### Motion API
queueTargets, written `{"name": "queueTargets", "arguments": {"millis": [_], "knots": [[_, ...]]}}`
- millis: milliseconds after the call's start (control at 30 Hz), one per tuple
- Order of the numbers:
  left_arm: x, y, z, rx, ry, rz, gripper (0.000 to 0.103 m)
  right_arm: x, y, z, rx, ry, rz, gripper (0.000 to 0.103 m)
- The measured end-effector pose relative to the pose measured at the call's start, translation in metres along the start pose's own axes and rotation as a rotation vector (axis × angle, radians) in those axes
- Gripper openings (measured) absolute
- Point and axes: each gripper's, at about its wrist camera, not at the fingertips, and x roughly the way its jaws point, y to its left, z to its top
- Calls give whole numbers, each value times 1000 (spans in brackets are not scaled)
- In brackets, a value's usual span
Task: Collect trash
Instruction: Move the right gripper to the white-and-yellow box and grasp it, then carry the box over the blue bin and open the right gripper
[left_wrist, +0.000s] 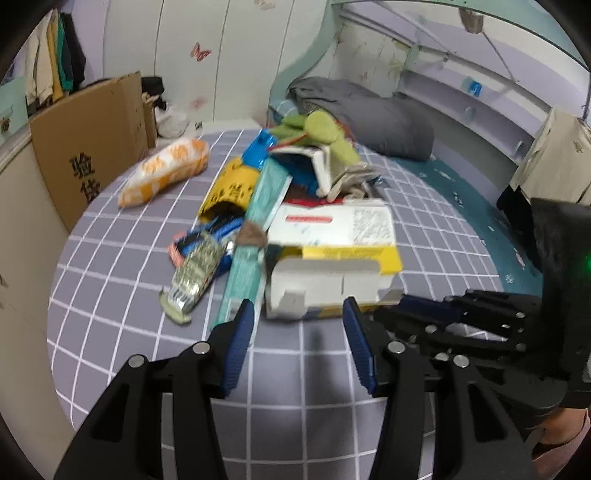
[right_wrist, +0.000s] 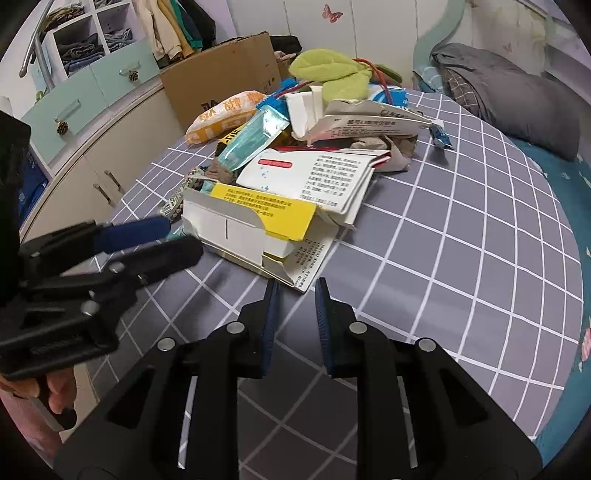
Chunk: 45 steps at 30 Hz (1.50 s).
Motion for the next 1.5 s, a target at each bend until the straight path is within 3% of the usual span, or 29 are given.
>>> {"name": "queueTargets", "arguments": {"millis": [133, 300, 467, 867, 1067, 1233, 1500], "knots": [[16, -4, 6, 31, 38, -30, 48, 1, -2, -1, 10, -5, 2, 21], [20, -6, 7, 37, 38, -43, 36, 2, 1, -1, 5, -16, -15, 21], [3, -11, 4, 55, -12, -27, 25, -4, 5, -2, -24, -37, -29, 21], [-61, -2, -16, 24, -152, -24, 22, -49, 36, 0, -106, -113, 13, 21], [-108, 30, -34, -42, -229, 17, 22, -56, 84, 5, -191, -132, 74, 21], [-151, 75, -61, -116, -266, 105, 22, -42, 146, 11, -280, -119, 164, 21], [-189, 162, -113, -280, -252, 244, 25, 7, 256, 10, -425, -48, 308, 21]]}}
